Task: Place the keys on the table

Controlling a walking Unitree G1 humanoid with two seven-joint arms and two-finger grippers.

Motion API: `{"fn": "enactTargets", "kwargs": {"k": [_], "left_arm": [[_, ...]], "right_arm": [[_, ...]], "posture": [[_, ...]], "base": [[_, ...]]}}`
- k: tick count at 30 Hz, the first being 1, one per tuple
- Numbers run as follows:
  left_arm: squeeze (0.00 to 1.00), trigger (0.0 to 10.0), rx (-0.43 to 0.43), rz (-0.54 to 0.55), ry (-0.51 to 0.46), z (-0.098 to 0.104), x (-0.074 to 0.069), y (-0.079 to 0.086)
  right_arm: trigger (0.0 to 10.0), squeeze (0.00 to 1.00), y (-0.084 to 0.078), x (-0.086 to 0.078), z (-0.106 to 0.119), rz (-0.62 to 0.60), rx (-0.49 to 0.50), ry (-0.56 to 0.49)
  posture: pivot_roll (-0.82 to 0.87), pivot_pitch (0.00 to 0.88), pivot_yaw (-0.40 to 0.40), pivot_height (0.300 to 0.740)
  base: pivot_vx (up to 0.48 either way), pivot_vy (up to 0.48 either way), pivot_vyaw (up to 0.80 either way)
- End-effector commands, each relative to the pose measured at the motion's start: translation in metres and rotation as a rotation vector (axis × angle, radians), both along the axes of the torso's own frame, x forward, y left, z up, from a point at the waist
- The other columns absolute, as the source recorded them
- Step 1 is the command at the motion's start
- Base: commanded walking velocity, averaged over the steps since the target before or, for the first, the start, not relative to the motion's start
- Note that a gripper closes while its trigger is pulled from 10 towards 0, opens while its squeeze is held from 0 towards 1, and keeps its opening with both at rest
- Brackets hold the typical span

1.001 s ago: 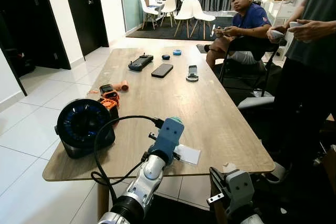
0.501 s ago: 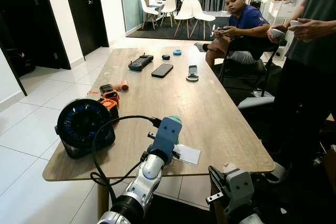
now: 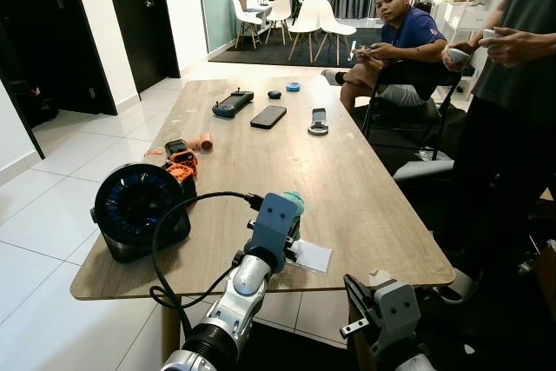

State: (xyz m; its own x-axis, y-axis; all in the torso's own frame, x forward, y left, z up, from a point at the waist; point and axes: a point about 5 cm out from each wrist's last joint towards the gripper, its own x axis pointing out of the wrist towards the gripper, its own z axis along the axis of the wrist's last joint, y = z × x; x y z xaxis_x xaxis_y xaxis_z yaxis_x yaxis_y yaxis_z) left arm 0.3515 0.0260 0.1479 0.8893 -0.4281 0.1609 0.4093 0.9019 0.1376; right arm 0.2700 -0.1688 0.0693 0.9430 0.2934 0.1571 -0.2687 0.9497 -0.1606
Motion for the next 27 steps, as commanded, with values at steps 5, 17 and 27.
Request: {"fn": "enactTargets", "kwargs": {"k": [5,17,27], "left_arm": [[0.74,10.0,-0.113,-0.065,-0.027,0.0176,-0.0052,-0.0256],[0.0,10.0,-0.135,-0.092,-0.022,0.0183,-0.0057,-0.0249],[0.0,10.0,-0.164,-0.059,-0.05,0.0225,-0.0047,-0.0224]], "right_arm": [[10.0,0.0,0.001,0.0001,0.0011,-0.002,0.016,-0.01],[10.0,0.0,0.0005,0.0007,0.0011,-0.002,0.013,-0.009],[10.0,0.0,-0.0001,0.0007,0.0006,-0.005,0.012,-0.007]], "posture": [[0.01,0.088,0.061,0.74],[0.01,0.087,0.061,0.74],[0.01,0.082,0.063,0.74]], "base": [[0.0,0.0,0.0],[0.0,0.0,0.0],[0.0,0.0,0.0]]}}
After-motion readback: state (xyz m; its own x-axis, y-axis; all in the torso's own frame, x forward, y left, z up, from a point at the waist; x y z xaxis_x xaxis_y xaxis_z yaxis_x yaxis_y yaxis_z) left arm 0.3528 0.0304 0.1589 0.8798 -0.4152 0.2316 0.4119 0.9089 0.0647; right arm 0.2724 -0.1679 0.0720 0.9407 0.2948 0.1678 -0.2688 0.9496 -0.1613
